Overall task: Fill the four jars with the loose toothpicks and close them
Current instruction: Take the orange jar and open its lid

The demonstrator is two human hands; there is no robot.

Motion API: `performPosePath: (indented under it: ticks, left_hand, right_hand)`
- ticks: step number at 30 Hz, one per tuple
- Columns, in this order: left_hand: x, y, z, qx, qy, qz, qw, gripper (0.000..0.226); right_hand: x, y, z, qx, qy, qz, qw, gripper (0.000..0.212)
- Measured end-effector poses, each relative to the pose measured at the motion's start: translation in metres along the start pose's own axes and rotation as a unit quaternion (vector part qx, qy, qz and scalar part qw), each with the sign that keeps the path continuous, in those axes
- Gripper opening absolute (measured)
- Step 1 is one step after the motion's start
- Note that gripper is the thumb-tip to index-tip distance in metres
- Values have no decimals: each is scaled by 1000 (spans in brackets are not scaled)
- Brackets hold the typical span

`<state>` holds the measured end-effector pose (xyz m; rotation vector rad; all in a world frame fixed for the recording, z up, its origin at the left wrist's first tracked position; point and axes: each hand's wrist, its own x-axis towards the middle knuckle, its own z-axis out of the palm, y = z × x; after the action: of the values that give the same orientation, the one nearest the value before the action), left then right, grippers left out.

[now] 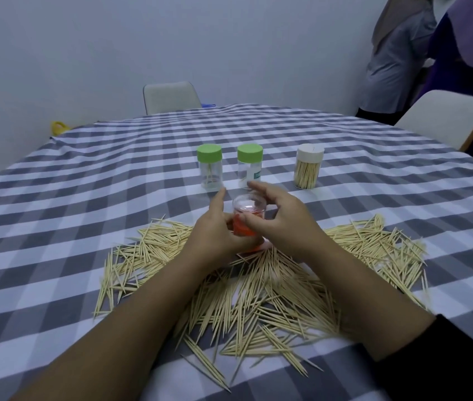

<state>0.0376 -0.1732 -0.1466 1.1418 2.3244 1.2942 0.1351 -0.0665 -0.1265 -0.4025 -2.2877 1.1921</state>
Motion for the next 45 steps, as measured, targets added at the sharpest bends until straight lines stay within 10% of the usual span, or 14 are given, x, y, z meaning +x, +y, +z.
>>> performPosePath:
  ticks: [8, 16, 24, 33, 37, 45]
  left_hand:
    - [2, -4, -12, 39, -82, -21, 996, 122]
    - [4, -11, -41, 185, -75, -23, 980, 46]
    - [6, -14, -31, 348, -86, -1, 934, 33]
    - [5, -9, -35, 309, -84, 8, 947, 21]
    - [4, -6, -40, 293, -112, -21, 949, 20]
    - [-18, 7, -48, 343, -133, -21, 930, 41]
  right_hand:
    - [6, 12, -31, 1, 36, 71, 997, 65]
    - [4, 28, -45, -129, 14, 199, 971, 58]
    - [-2, 18, -49, -251, -5, 215, 944, 32]
    - [-5, 7, -47, -307, -6, 182, 934, 58]
    - [-14, -18, -49, -310, -113, 167, 929, 19]
    - [-26, -25, -28, -408, -227, 218, 857, 59]
